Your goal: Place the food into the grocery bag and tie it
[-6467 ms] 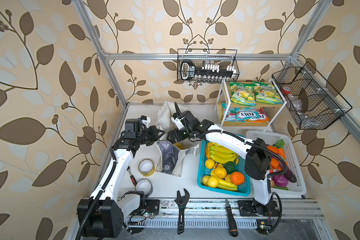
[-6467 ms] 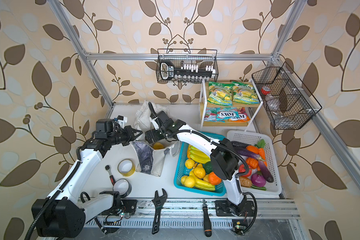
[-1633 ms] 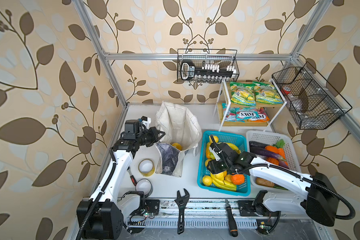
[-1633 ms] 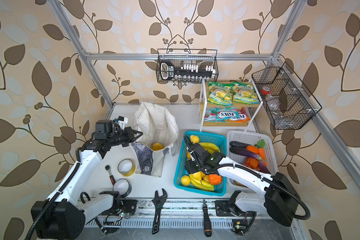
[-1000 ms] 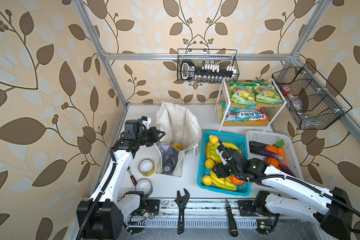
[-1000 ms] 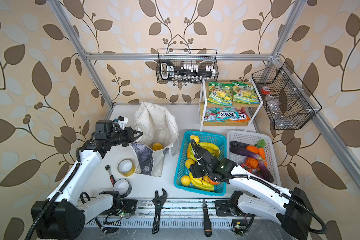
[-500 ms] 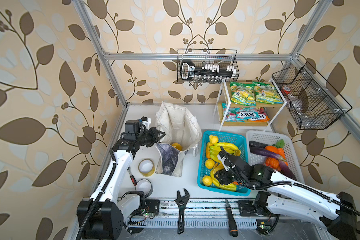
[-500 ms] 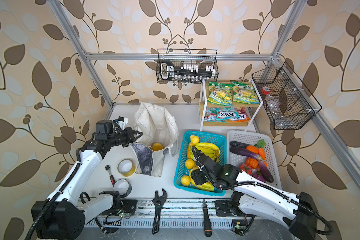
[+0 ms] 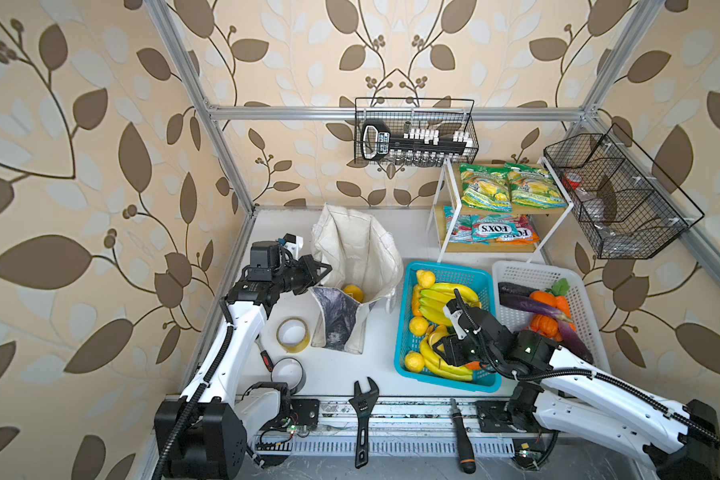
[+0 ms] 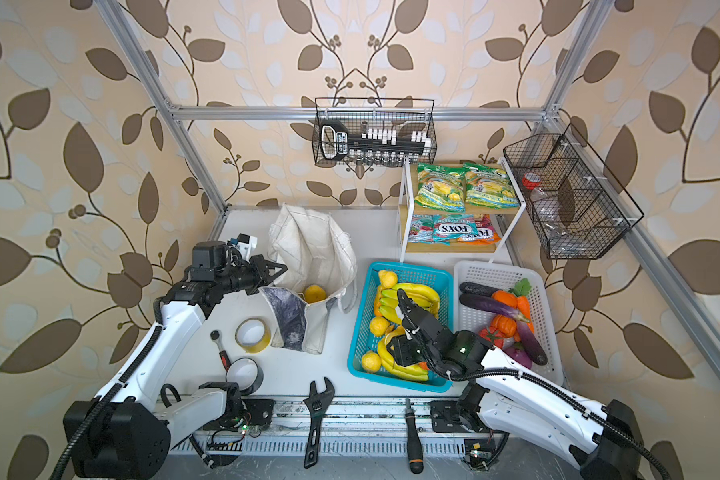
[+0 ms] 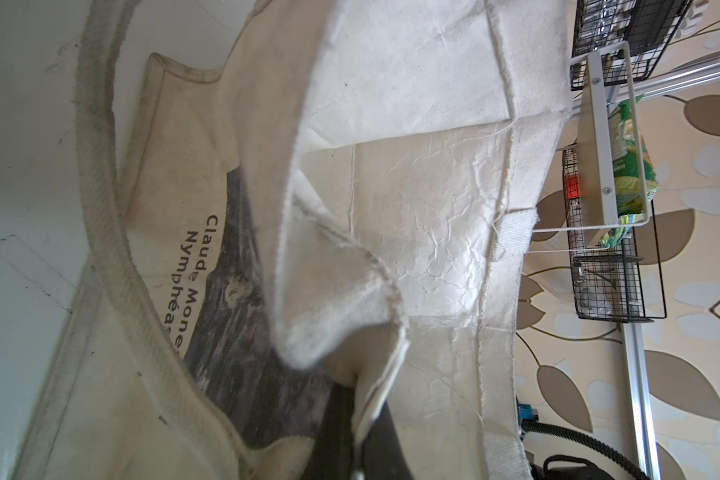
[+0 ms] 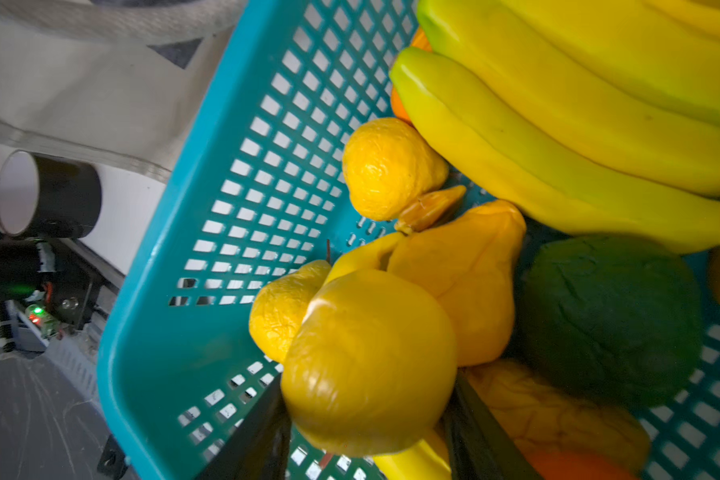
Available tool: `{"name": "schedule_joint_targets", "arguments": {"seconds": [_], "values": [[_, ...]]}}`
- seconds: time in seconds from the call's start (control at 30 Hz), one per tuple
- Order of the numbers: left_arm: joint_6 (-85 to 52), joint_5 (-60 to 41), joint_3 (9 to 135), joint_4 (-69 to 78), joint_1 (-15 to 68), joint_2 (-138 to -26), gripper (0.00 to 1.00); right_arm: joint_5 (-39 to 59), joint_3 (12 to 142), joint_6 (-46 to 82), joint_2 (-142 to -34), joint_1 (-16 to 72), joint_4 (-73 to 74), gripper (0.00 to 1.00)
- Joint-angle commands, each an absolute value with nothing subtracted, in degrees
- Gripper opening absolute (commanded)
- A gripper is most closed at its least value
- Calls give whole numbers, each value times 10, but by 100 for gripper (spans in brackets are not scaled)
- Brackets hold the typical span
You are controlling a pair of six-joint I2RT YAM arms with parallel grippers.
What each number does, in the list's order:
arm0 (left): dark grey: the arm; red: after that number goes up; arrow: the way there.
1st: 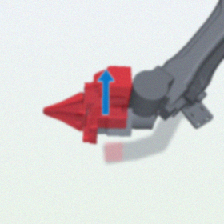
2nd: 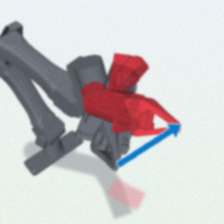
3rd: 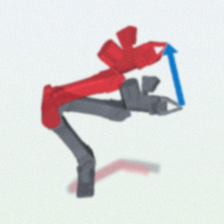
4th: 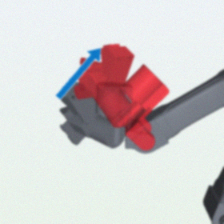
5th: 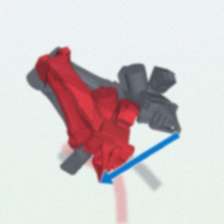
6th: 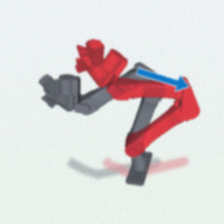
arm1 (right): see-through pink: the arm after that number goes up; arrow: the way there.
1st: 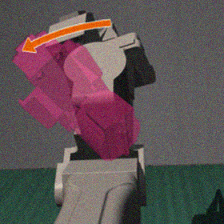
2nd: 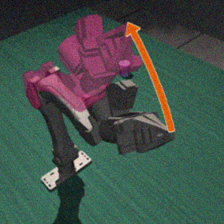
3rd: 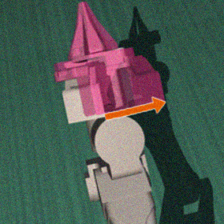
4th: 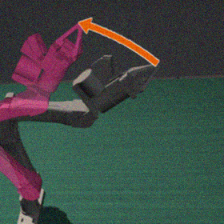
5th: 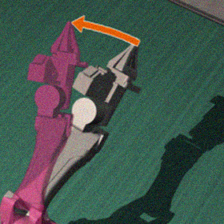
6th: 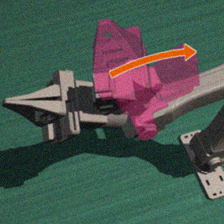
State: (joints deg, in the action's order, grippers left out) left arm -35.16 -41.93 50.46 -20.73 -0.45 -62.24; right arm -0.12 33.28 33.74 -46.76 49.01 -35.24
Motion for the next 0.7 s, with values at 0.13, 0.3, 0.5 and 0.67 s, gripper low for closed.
{"name": "schedule_joint_targets", "arguments": {"seconds": [0.13, 0.3, 0.5, 0.67], "values": [[-361, -446, 496, -173, -6, -607, 0, 44, 329, 233, -421, 496, -277, 54], [-363, -449, 493, -170, -6, -609, 0, 57, 314, 199, -397, 496, -242, 53], [-363, -449, 492, -170, -7, -603, 0, 43, 318, 201, -417, 511, -250, 53], [-363, -449, 490, -169, -7, -604, 0, 28, 322, 209, -427, 515, -249, 52]]}}
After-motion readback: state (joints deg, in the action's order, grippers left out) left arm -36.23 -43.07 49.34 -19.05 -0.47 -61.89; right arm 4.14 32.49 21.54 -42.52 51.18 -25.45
